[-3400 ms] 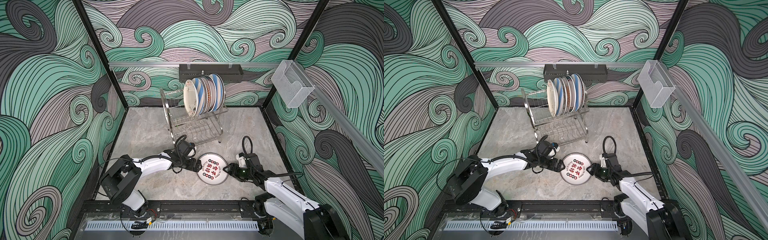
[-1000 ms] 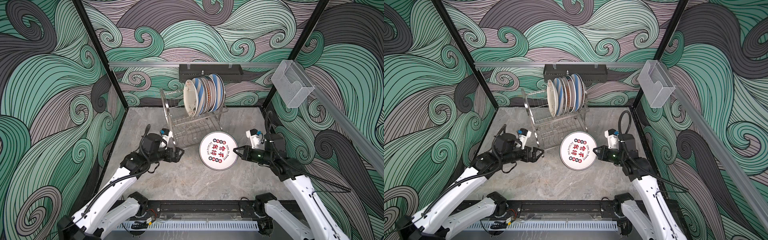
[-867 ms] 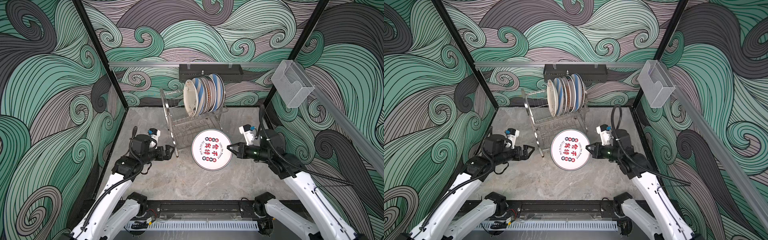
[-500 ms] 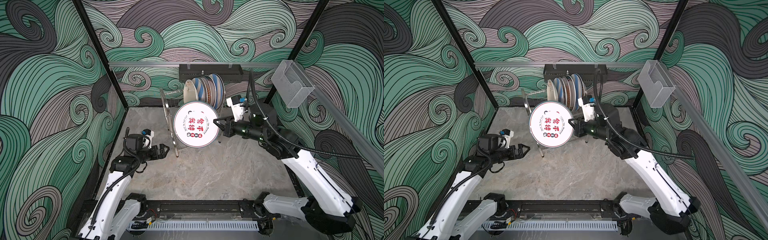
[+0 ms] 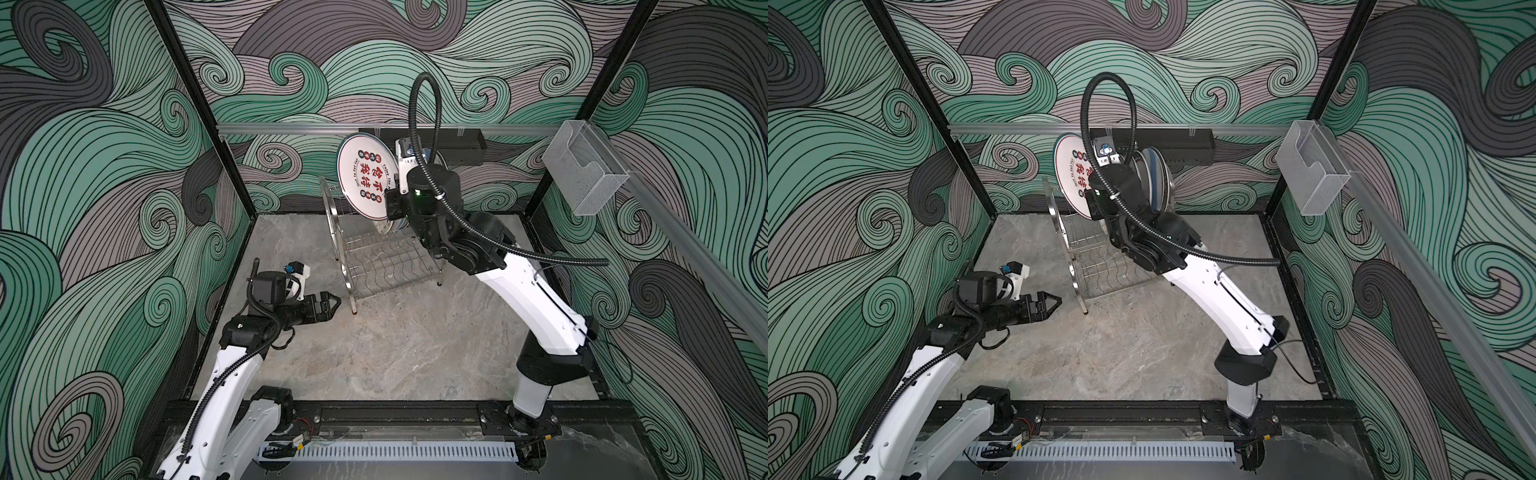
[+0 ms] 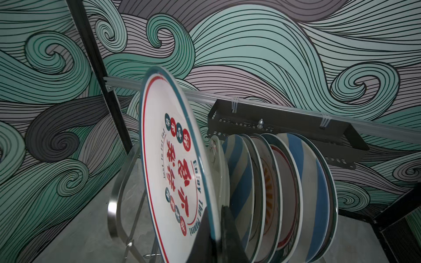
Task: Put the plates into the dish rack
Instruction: 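Lower the red-text plate into the rack slot nearest the robot with the right gripper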
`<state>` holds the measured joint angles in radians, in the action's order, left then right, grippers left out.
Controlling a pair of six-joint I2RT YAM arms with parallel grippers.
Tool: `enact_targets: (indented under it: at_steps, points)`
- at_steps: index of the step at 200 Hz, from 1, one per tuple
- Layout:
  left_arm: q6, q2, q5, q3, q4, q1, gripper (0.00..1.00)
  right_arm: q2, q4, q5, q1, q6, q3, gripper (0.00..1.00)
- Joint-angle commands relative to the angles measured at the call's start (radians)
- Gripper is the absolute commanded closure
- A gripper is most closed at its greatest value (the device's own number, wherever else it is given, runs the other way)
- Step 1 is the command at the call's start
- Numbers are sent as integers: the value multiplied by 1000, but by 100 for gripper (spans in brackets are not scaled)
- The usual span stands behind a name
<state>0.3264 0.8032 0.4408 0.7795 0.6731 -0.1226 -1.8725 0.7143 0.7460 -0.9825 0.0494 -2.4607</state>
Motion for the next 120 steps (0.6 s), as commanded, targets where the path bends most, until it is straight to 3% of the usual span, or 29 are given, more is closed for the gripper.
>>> enact_targets:
  at_steps: [1, 33, 120]
  points:
    - [-10, -13, 28, -2, 7, 9, 1, -39, -92, 190, -26, -67, -83, 100]
    - [-10, -11, 47, -4, 2, 8, 2, -109, -229, 318, -57, -168, -81, 100]
    - [-10, -23, 94, -14, -22, 6, 1, -200, -376, 447, -62, -189, -11, 100]
